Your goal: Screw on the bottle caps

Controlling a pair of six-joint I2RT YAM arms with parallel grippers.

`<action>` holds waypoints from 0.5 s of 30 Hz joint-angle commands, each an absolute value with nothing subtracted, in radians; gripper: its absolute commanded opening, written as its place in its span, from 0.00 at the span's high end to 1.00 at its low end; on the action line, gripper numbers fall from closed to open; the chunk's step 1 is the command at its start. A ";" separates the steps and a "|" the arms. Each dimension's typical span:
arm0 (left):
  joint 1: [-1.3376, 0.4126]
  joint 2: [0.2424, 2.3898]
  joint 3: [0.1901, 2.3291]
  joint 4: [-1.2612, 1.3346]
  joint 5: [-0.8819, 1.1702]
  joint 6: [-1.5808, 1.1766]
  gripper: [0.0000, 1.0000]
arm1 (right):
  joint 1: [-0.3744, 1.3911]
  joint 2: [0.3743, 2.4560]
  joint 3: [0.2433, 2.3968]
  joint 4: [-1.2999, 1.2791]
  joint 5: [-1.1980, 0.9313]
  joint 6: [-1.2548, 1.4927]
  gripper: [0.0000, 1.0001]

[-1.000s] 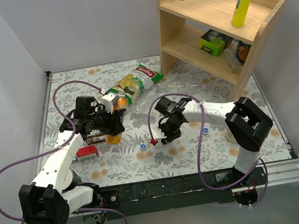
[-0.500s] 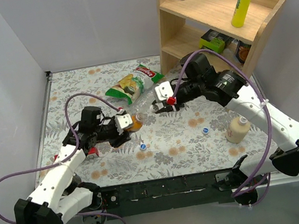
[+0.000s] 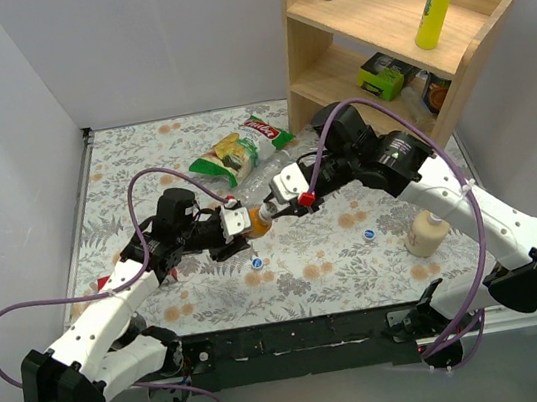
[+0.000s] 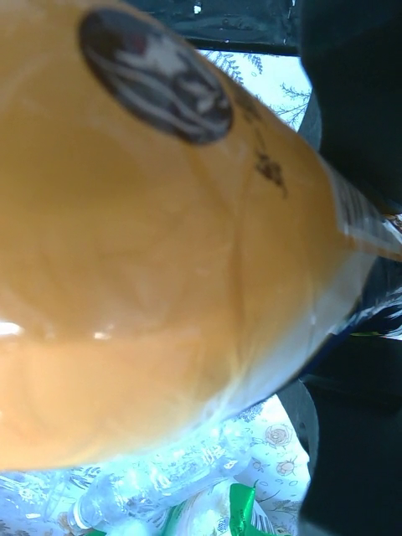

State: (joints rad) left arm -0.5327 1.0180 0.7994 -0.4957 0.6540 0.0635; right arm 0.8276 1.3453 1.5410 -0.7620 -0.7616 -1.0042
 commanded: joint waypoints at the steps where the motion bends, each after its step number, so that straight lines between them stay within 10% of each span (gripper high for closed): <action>1: -0.540 1.002 0.842 -0.454 0.657 0.034 1.00 | 0.838 1.348 1.560 -0.810 -0.762 -1.083 0.77; 15: -0.540 0.983 0.836 -0.416 0.673 0.037 1.00 | 0.839 1.381 1.568 -0.838 -0.706 -1.071 0.78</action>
State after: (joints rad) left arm -0.5339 1.0172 0.7994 -0.4900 0.6285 0.0292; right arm 0.8318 1.3613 1.5429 -0.7906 -0.7269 -1.0630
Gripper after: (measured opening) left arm 0.429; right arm 0.402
